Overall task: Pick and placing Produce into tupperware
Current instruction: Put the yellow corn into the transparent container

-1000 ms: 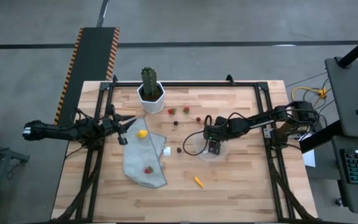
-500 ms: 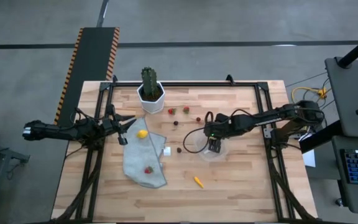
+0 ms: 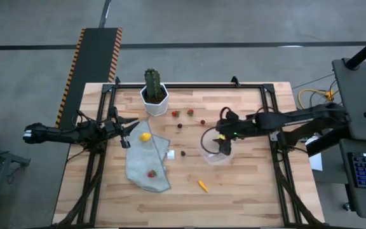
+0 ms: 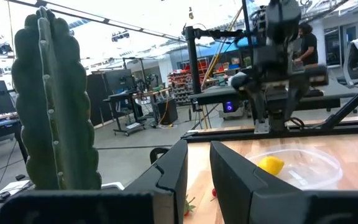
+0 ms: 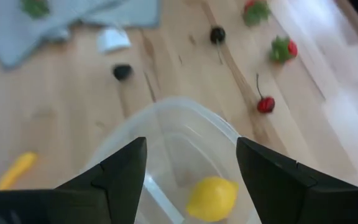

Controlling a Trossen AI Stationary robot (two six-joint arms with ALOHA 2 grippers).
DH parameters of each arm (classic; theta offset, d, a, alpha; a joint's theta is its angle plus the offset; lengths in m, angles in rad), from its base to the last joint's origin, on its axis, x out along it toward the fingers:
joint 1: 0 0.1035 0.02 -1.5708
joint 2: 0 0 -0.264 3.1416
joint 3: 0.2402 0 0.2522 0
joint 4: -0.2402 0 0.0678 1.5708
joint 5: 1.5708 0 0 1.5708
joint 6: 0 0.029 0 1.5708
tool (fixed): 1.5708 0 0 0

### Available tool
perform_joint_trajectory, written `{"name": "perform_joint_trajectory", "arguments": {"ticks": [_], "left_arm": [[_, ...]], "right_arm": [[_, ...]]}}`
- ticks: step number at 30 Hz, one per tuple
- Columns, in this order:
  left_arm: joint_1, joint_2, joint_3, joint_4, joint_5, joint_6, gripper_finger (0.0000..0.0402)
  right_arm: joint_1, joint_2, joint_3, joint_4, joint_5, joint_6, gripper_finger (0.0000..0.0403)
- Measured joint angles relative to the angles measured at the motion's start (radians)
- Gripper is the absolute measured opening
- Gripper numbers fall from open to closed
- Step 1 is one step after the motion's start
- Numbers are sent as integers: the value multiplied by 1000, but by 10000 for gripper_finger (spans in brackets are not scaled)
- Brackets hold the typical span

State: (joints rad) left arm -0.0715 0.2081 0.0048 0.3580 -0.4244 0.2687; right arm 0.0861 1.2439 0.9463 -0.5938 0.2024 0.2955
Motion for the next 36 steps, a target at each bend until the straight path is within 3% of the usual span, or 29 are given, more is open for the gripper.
{"name": "perform_joint_trajectory", "arguments": {"ticks": [8, 14, 21, 28, 36], "left_arm": [[0, 1, 0, -1, 0, 0, 57], [0, -1, 0, 0, 0, 0, 57], [0, -1, 0, 0, 0, 0, 57], [0, -1, 0, 1, 0, 0, 57], [0, -2, 0, 1, 0, 1, 57]], "right_arm": [[79, -95, 0, 3, 3, 48, 240], [184, -96, -1, 2, 8, 79, 232], [330, -69, 31, -3, 42, 227, 228], [496, 66, 176, -21, 124, 312, 228], [596, 362, 456, -246, 221, 414, 228]]}}
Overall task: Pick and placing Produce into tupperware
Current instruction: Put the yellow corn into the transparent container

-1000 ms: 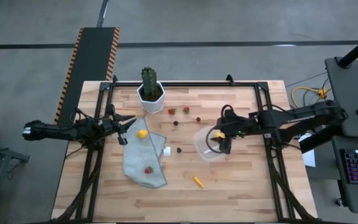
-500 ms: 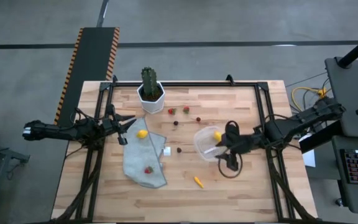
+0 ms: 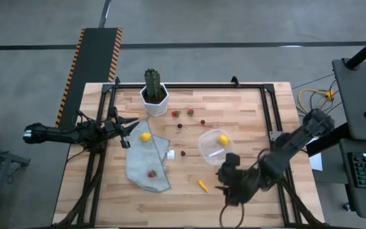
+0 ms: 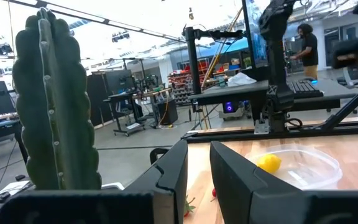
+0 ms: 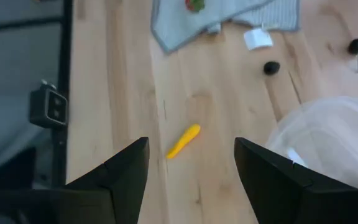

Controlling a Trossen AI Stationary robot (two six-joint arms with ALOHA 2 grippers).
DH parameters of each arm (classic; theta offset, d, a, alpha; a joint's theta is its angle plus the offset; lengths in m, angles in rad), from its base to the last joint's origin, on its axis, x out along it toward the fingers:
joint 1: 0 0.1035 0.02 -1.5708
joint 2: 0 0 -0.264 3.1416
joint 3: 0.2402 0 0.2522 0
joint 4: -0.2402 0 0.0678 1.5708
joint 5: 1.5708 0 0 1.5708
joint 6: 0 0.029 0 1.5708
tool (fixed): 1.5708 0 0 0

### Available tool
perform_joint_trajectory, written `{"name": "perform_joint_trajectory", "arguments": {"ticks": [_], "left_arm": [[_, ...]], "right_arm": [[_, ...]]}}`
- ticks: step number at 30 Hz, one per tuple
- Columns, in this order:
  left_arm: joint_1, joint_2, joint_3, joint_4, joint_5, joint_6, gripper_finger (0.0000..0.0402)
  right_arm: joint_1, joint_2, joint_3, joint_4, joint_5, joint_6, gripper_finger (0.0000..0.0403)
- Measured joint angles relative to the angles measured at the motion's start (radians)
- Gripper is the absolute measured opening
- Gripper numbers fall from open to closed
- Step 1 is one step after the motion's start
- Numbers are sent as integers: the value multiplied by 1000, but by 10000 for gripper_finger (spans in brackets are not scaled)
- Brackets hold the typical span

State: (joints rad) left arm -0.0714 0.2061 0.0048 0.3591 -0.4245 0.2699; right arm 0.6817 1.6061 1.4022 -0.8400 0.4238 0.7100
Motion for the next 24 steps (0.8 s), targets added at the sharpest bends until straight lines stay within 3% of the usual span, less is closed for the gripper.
{"name": "perform_joint_trajectory", "arguments": {"ticks": [9, 15, 24], "left_arm": [[0, 0, 0, 22, 0, 7, 57], [0, 2, 0, 23, 0, 1, 57], [0, 3, 0, 20, 0, -3, 57]], "right_arm": [[-1, 256, 140, -28, -1, 161, 226], [-1, 340, 167, -47, 25, 348, 226], [-22, 455, 177, -47, 49, 503, 226]]}}
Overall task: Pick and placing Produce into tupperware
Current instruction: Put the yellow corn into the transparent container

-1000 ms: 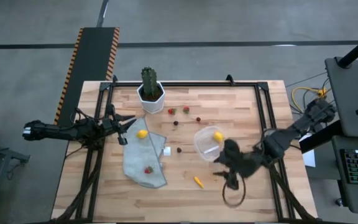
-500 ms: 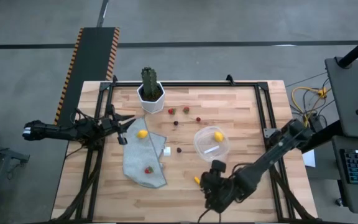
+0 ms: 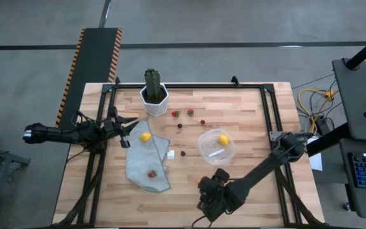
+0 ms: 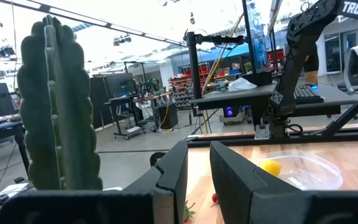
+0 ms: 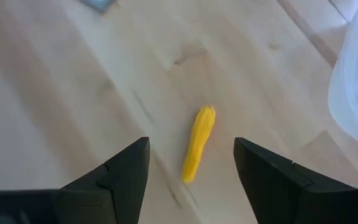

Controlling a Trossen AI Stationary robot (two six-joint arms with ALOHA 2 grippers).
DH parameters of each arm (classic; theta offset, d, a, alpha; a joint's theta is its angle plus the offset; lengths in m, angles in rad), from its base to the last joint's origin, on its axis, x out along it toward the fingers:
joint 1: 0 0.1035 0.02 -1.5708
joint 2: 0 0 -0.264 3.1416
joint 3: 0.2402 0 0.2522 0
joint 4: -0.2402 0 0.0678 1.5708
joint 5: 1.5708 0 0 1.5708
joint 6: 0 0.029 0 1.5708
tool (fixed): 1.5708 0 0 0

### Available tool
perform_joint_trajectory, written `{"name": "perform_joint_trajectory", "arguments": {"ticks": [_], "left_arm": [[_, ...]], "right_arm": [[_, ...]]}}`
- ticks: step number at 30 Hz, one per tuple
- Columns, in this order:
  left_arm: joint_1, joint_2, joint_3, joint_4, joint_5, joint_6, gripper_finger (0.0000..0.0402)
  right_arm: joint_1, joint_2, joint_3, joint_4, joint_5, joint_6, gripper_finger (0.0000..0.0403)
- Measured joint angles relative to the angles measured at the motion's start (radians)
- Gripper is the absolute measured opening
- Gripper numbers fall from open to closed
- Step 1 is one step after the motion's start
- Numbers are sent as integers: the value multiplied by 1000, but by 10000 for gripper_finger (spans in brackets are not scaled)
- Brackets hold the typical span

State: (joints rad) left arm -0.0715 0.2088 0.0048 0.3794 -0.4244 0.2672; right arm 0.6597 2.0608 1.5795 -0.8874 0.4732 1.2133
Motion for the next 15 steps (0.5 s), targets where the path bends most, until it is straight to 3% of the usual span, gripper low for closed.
{"name": "perform_joint_trajectory", "arguments": {"ticks": [15], "left_arm": [[0, -2, 0, 3, 0, -26, 57]], "right_arm": [[-18, 96, -2, 1, 9, 133, 226]]}}
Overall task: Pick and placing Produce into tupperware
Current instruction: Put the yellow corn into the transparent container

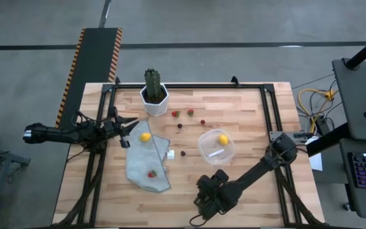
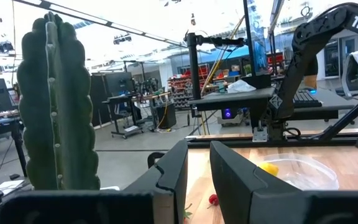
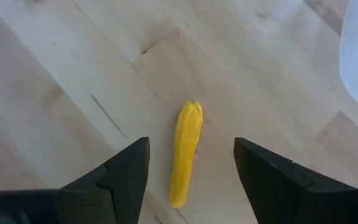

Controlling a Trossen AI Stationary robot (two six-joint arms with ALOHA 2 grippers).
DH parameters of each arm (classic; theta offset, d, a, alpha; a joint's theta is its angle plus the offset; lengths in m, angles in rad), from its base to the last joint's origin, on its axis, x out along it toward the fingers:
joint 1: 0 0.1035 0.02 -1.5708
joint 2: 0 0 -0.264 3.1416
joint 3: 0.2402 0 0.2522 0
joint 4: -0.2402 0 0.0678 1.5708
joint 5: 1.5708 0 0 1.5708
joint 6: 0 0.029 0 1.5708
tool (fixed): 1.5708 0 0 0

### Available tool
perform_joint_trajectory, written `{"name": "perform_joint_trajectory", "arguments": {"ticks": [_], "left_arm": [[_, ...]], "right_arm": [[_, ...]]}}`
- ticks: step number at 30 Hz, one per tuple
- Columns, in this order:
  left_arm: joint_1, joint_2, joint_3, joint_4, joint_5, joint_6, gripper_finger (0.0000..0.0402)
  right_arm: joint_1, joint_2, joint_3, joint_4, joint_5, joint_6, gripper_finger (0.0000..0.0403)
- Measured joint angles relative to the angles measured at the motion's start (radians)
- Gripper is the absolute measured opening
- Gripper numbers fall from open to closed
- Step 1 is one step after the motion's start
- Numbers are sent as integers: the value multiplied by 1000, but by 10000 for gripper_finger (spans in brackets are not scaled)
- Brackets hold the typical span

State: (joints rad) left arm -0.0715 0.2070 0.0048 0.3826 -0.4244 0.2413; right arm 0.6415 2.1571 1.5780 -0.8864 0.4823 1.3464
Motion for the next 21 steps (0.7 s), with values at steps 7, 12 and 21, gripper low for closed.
{"name": "perform_joint_trajectory", "arguments": {"ticks": [7, 12, 21], "left_arm": [[0, 0, 0, 1, 0, 0, 57], [0, 1, 0, 1, 0, 0, 57], [0, 1, 0, -4, 0, -2, 57]], "right_arm": [[-1, 28, -3, 0, -9, 0, 226], [-1, 28, -14, 2, -9, 14, 226], [-1, 26, -40, 22, -27, 35, 226]]}}
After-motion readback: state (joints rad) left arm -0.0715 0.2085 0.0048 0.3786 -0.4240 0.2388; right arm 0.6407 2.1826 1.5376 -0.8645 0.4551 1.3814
